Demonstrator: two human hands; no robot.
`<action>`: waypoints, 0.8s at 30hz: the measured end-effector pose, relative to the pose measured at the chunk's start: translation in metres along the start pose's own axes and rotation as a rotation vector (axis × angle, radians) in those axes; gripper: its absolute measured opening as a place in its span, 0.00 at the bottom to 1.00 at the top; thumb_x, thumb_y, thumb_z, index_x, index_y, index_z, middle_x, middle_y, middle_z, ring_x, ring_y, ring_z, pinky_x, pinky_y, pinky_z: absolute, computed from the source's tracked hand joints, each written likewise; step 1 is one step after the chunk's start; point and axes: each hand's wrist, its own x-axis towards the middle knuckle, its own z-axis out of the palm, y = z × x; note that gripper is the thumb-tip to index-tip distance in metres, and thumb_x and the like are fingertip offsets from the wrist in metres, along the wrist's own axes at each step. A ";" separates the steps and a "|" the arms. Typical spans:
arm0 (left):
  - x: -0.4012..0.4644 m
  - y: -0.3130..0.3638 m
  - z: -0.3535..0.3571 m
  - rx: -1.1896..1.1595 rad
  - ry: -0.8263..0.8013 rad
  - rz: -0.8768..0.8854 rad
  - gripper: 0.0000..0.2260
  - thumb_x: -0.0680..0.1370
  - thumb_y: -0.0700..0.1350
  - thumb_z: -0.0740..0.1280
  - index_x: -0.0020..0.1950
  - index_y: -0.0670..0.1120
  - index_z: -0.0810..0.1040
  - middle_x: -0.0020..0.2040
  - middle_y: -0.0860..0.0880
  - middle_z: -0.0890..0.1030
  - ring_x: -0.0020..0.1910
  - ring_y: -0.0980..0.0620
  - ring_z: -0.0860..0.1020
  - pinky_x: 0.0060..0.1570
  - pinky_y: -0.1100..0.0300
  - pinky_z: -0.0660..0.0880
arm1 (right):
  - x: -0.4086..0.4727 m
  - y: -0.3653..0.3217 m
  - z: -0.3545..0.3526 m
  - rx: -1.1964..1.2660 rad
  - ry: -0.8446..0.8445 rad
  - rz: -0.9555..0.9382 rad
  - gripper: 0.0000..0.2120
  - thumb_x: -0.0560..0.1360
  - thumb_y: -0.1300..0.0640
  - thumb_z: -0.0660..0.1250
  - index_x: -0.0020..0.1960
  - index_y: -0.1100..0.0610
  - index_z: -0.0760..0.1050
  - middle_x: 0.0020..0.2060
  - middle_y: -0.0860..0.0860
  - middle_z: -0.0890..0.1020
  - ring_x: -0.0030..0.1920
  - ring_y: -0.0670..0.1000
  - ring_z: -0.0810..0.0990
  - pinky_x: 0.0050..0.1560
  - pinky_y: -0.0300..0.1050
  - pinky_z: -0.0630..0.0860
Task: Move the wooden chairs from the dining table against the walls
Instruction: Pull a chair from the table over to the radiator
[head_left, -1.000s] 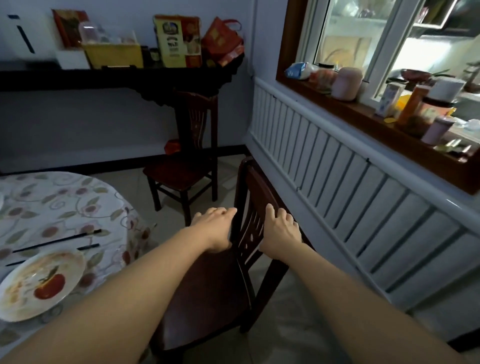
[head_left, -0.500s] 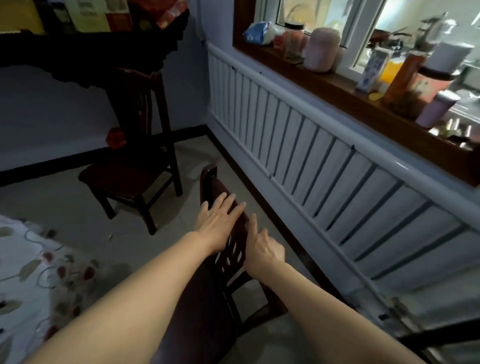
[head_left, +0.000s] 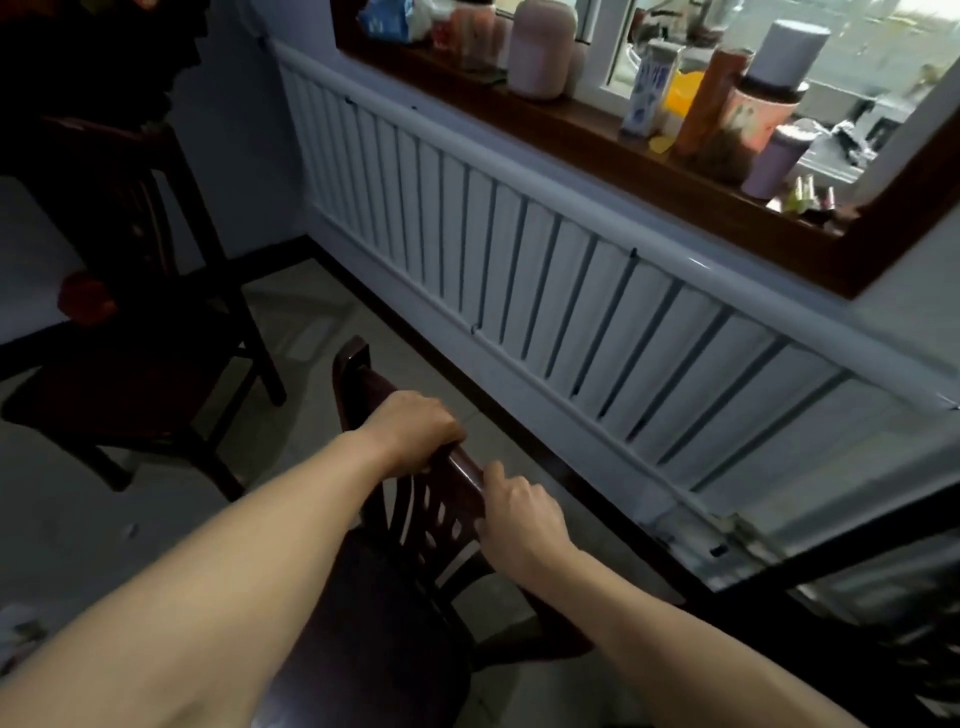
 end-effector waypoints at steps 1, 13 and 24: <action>0.001 -0.001 -0.004 0.015 -0.017 0.008 0.05 0.75 0.45 0.67 0.50 0.49 0.77 0.52 0.49 0.80 0.54 0.47 0.79 0.43 0.54 0.71 | -0.001 -0.001 -0.001 -0.007 -0.003 -0.002 0.16 0.76 0.56 0.65 0.60 0.58 0.65 0.55 0.57 0.79 0.55 0.59 0.80 0.50 0.51 0.77; 0.017 0.003 -0.060 0.124 0.025 0.057 0.04 0.76 0.46 0.65 0.49 0.50 0.77 0.51 0.48 0.80 0.52 0.45 0.80 0.41 0.57 0.67 | -0.015 0.005 -0.047 -0.022 0.101 0.020 0.16 0.75 0.58 0.66 0.60 0.60 0.66 0.55 0.57 0.79 0.55 0.60 0.79 0.43 0.48 0.68; 0.119 0.051 -0.117 0.172 0.067 0.124 0.04 0.77 0.44 0.63 0.49 0.49 0.77 0.49 0.47 0.80 0.49 0.44 0.80 0.37 0.56 0.68 | 0.005 0.109 -0.109 -0.043 0.150 0.088 0.18 0.74 0.57 0.67 0.61 0.59 0.66 0.55 0.56 0.78 0.55 0.60 0.78 0.44 0.49 0.69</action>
